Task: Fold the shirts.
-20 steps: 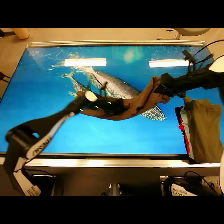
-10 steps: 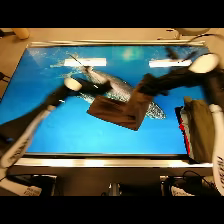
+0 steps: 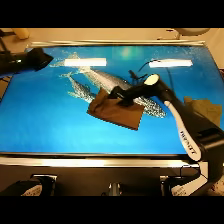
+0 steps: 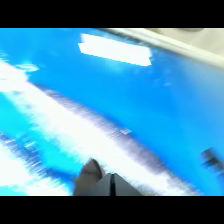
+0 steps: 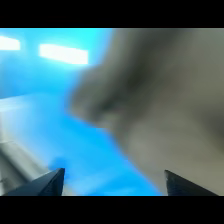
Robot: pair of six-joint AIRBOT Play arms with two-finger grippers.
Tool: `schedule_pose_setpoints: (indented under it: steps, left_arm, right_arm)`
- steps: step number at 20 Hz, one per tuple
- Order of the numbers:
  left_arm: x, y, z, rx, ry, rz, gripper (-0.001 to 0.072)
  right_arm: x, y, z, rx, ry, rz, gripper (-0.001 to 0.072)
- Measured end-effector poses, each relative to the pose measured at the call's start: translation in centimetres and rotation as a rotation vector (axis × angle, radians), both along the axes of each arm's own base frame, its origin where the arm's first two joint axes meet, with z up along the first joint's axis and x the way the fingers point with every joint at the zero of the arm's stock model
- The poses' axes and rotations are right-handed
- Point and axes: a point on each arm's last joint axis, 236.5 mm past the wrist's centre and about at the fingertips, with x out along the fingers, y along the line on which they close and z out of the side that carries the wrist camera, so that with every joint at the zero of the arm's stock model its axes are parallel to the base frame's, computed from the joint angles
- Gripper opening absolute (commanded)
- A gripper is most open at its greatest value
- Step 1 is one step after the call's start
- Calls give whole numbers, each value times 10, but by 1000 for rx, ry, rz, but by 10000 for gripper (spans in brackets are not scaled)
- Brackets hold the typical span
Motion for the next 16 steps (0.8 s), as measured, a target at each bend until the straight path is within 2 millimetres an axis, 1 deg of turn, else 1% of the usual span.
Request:
schedule_pose_setpoints:
  steps: [1, 2, 4, 5, 6, 7, 8, 9, 10, 11, 12, 13, 14, 15, 16]
  left_arm:
    - [-6, 8, -3, 33, 12, 9, 22]
    - [-12, 11, -6, 54, 23, 11, 22]
    - [-20, 15, -17, 87, 55, 8, 22]
    - [-22, 15, -23, 99, 68, 4, 22]
    - [-25, 12, -27, 109, 78, -5, 22]
    - [-29, 6, -31, 111, 90, -21, 22]
    - [-32, 1, -36, 118, 101, -37, 22]
    - [-34, -4, -38, 123, 105, -49, 23]
    - [-36, -8, -39, 126, 106, -59, 23]
    - [-37, -11, -40, 129, 107, -68, 23]
    - [-38, -13, -42, 131, 108, -73, 22]
    - [-38, -14, -42, 134, 109, -75, 22]
    - [-37, -12, -42, 142, 103, -69, 23]
    - [-36, -10, -43, 151, 101, -64, 23]
    - [-35, -7, -45, 165, 102, -59, 23]
  right_arm:
    - [-3, -30, -7, -79, 20, 7, 615]
    - [-13, -64, -20, -181, 62, 15, 616]
    - [-38, -119, -47, -337, 172, 14, 624]
    - [-49, -134, -59, -370, 216, 7, 624]
    - [-62, -139, -71, -378, 264, 3, 623]
    - [-70, -139, -81, -366, 292, -12, 622]
    - [-70, -133, -89, -338, 297, -42, 605]
    - [-69, -126, -96, -313, 296, -65, 345]
    - [-66, -118, -100, -283, 289, -90, 34]
    - [-59, -111, -99, -249, 269, -119, 20]
    - [-49, -107, -94, -212, 251, -148, 20]
    - [-34, -108, -82, -175, 206, -175, 18]
    - [-18, -111, -62, -128, 161, -201, 18]
    - [-1, -121, -34, -85, 106, -230, 18]
    - [14, -136, -7, -60, 55, -260, 18]
